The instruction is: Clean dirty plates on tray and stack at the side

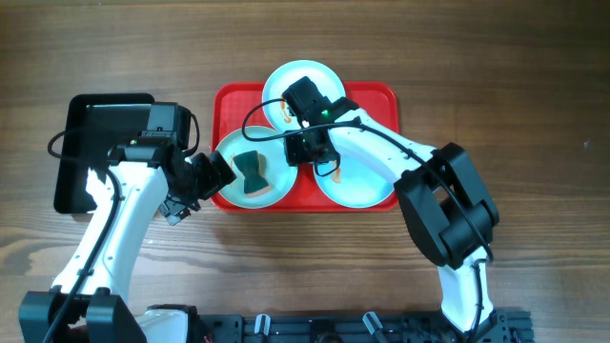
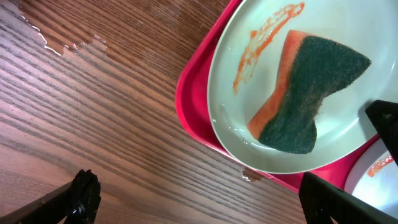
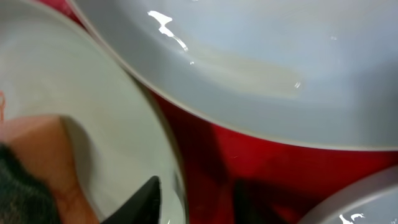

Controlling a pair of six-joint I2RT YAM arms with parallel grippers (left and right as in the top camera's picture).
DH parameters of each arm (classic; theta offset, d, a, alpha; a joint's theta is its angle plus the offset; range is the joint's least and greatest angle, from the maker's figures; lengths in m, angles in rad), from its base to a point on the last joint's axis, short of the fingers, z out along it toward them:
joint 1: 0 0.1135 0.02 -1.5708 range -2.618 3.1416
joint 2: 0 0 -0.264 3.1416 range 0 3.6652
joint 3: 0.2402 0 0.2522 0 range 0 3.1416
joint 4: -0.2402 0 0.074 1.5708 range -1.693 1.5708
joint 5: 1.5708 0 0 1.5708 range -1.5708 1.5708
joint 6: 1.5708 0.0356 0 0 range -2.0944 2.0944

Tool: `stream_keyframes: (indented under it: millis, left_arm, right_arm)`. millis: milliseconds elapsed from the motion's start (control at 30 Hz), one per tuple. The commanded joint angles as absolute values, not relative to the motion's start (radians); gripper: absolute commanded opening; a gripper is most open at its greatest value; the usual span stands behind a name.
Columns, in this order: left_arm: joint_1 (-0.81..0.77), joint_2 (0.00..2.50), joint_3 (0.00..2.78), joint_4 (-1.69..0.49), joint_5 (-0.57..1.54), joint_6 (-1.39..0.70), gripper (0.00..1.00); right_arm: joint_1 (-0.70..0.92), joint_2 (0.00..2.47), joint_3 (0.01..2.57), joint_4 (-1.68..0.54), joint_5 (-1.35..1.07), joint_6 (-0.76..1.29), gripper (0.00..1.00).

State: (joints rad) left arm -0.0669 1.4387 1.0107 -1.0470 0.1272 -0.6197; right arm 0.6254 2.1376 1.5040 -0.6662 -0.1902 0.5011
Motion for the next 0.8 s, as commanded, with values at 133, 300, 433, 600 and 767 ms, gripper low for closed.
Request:
stream_keyframes:
  millis: [133,300,433,600,767]
  left_arm:
    - [-0.064,1.44,0.998,-1.036,0.121,-0.636,0.8]
    - [-0.064,1.441,0.999,-1.005,0.121,-0.637,0.54]
    - [-0.067,1.442,0.999,-0.954,0.131,-0.638,0.16]
    - [-0.114,1.443,0.998,-0.847,0.186,-0.642,0.07]
    - [-0.192,1.473,0.999,-0.726,0.18,-0.645,0.07]
  right_arm:
    - [0.629,2.152,1.478,-0.648,-0.134,0.565,0.18]
    - [0.631,2.152,1.478,-0.645,-0.134,0.632,0.12]
    - [0.631,2.152,1.478,-0.645,-0.134,0.639,0.11]
    - [0.631,2.152,1.478,-0.645,-0.158,0.639,0.11]
    - [0.636,2.152,1.478,-0.645,-0.165,0.638,0.11]
